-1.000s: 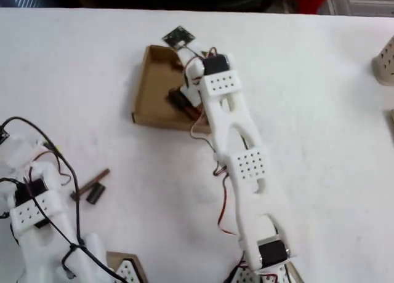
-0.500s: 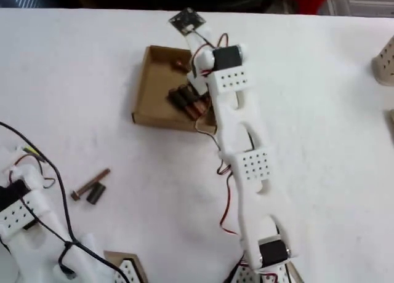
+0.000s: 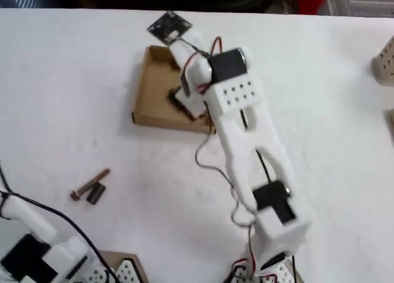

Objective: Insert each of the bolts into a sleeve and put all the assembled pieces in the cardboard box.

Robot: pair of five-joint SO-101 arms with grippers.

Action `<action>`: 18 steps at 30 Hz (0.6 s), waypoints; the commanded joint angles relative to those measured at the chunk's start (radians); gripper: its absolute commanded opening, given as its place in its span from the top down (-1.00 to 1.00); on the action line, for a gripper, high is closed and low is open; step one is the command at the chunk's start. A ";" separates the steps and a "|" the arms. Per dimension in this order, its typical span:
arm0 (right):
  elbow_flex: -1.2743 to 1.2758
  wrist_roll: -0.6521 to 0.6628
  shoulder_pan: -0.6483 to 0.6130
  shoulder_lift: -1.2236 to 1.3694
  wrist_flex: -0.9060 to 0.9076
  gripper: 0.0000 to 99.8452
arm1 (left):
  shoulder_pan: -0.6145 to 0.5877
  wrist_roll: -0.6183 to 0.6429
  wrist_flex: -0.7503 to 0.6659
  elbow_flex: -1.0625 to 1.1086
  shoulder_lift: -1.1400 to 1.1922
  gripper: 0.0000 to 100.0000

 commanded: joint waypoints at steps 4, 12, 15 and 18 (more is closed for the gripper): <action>0.539 0.089 -0.206 -0.562 -0.113 0.71 | -0.173 -0.037 0.052 -0.269 0.107 0.79; 1.076 0.167 -0.498 -0.812 -0.479 0.71 | -0.280 -0.094 0.051 -0.367 0.186 0.79; 1.152 0.175 -0.561 -0.759 -0.604 0.71 | -0.278 -0.115 0.046 -0.373 0.220 0.79; 1.181 0.232 -0.633 -0.671 -0.704 0.71 | -0.277 -0.117 0.041 -0.396 0.251 0.79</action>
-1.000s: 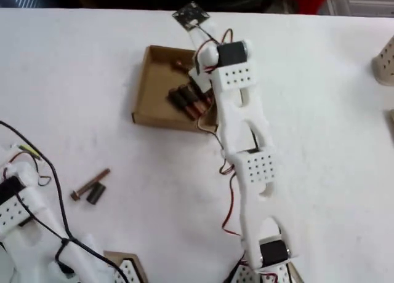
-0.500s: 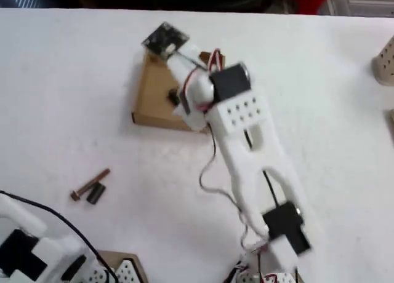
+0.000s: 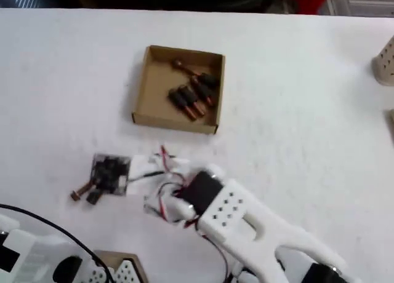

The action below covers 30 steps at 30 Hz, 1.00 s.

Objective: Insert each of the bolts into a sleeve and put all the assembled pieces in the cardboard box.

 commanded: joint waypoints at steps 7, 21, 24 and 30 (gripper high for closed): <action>0.012 0.227 -0.174 0.318 -0.418 0.63 | -0.008 -0.012 -0.002 -0.232 0.119 0.79; -0.422 0.313 -0.288 0.878 -0.401 0.51 | -0.008 -0.017 -0.002 -0.511 0.374 0.79; -0.425 0.313 -0.289 0.901 -0.418 0.51 | -0.008 -0.014 -0.002 -0.560 0.423 0.79; -0.427 0.313 -0.245 0.923 -0.430 0.69 | -0.008 -0.015 0.000 -0.589 0.456 0.79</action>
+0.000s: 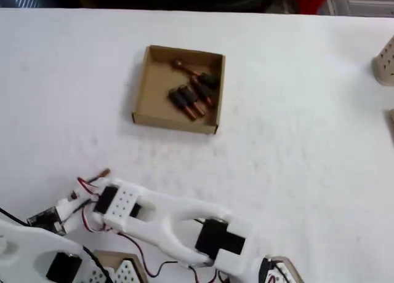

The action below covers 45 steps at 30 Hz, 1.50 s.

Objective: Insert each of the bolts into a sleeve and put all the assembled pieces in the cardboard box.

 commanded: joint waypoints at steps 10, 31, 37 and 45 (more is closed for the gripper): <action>-0.040 0.018 0.074 0.005 -0.005 0.59 | -0.004 -0.008 0.041 -0.060 -0.013 0.79; -0.259 -0.091 0.171 0.022 0.329 0.96 | 0.079 -0.003 0.163 -0.068 -0.010 0.79; -0.060 -0.249 0.257 -0.298 0.381 0.96 | 0.217 -0.003 0.296 -0.038 -0.010 0.79; 0.224 -0.354 0.420 -0.608 0.338 0.96 | 0.455 -0.003 0.270 0.215 -0.025 0.85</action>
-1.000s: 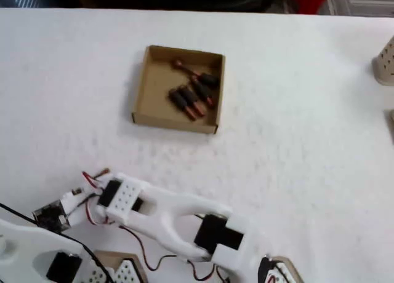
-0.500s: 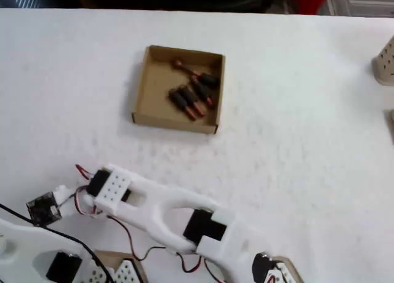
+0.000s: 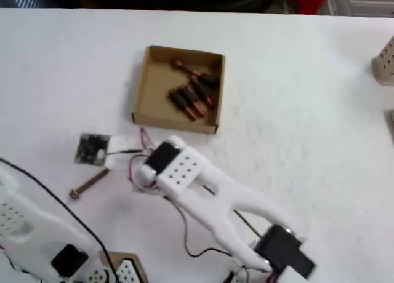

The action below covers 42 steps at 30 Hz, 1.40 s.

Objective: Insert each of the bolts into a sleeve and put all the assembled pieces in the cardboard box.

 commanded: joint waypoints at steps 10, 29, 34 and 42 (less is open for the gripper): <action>0.204 -0.052 0.130 -0.165 -0.120 0.96 | 0.211 0.026 -0.210 0.605 -0.526 0.87; 0.203 -0.048 0.130 -0.162 -0.120 0.96 | 0.535 -0.206 -0.173 1.283 -1.135 0.95; 0.203 -0.051 0.130 -0.162 -0.120 0.96 | 0.565 -0.221 -0.226 1.366 -1.092 0.95; 0.203 -0.054 0.130 -0.162 -0.119 0.96 | 0.461 -0.175 -0.295 1.257 -0.809 0.95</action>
